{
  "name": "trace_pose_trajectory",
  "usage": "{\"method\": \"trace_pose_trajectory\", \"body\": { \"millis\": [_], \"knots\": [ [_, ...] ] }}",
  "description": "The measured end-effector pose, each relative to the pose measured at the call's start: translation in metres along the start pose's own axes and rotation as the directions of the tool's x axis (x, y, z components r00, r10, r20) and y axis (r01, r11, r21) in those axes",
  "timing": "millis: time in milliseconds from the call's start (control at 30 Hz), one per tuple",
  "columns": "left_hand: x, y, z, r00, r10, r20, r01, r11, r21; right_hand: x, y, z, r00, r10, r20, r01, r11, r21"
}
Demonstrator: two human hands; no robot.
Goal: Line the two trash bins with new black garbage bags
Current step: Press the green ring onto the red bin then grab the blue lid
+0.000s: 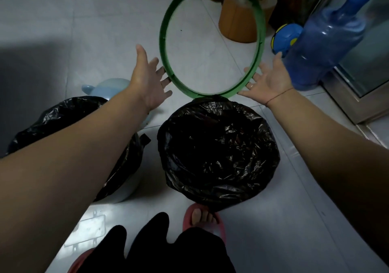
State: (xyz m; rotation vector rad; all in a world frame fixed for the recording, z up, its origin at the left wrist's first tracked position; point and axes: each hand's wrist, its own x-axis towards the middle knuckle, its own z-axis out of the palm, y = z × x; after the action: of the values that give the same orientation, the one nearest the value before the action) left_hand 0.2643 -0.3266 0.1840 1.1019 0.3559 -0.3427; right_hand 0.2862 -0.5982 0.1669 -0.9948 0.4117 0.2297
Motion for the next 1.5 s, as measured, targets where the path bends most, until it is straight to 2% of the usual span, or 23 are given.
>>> {"method": "trace_pose_trajectory", "body": {
  "millis": [133,300,367,500,600,667,733,833,900,1033,1167,1367,1500],
  "knots": [
    [-0.020,0.009,-0.006,0.999,0.019,0.035,-0.022,0.997,0.071,-0.021,-0.011,-0.005,0.998,-0.008,0.061,0.009,1.000,-0.029],
    [-0.054,-0.018,-0.027,0.997,-0.057,0.057,0.045,0.980,0.193,-0.056,-0.005,-0.037,0.983,0.102,0.154,-0.076,0.983,-0.170],
    [-0.068,-0.040,-0.027,0.996,-0.074,0.046,0.060,0.968,0.243,-0.068,0.005,-0.048,0.983,0.115,0.142,-0.079,0.969,-0.235],
    [-0.086,-0.067,-0.025,0.999,-0.031,0.040,0.015,0.940,0.342,-0.082,0.028,-0.059,0.997,0.049,0.064,-0.019,0.915,-0.404],
    [-0.095,-0.078,-0.032,0.999,0.035,0.036,-0.048,0.888,0.457,-0.095,0.048,-0.064,0.995,0.065,0.077,-0.018,0.867,-0.498],
    [-0.098,-0.091,-0.037,0.995,0.078,0.059,-0.098,0.808,0.580,-0.102,0.061,-0.069,0.996,0.054,0.071,-0.006,0.833,-0.553],
    [-0.100,-0.103,-0.039,0.989,0.135,0.065,-0.142,0.703,0.697,-0.107,0.071,-0.075,0.999,0.028,0.041,-0.002,0.842,-0.540],
    [-0.093,-0.115,-0.040,0.972,0.226,0.059,-0.191,0.622,0.759,-0.111,0.084,-0.078,0.999,-0.023,-0.038,0.004,0.896,-0.444],
    [-0.087,-0.117,-0.037,0.963,0.265,0.037,-0.195,0.597,0.778,-0.108,0.086,-0.073,0.995,-0.057,-0.087,0.016,0.910,-0.414],
    [-0.071,-0.108,-0.029,0.948,0.318,-0.019,-0.178,0.578,0.796,-0.086,0.073,-0.057,0.983,-0.114,-0.144,0.035,0.885,-0.463],
    [-0.058,-0.098,-0.022,0.915,0.403,-0.033,-0.223,0.572,0.790,-0.065,0.064,-0.045,0.976,-0.163,-0.144,0.068,0.858,-0.509],
    [-0.049,-0.096,-0.025,0.896,0.443,-0.030,-0.247,0.553,0.796,-0.048,0.070,-0.037,0.950,-0.285,-0.124,0.135,0.737,-0.662],
    [-0.046,-0.095,-0.024,0.884,0.466,-0.033,-0.265,0.559,0.786,-0.044,0.067,-0.036,0.941,-0.314,-0.127,0.125,0.671,-0.731]
  ]
}}
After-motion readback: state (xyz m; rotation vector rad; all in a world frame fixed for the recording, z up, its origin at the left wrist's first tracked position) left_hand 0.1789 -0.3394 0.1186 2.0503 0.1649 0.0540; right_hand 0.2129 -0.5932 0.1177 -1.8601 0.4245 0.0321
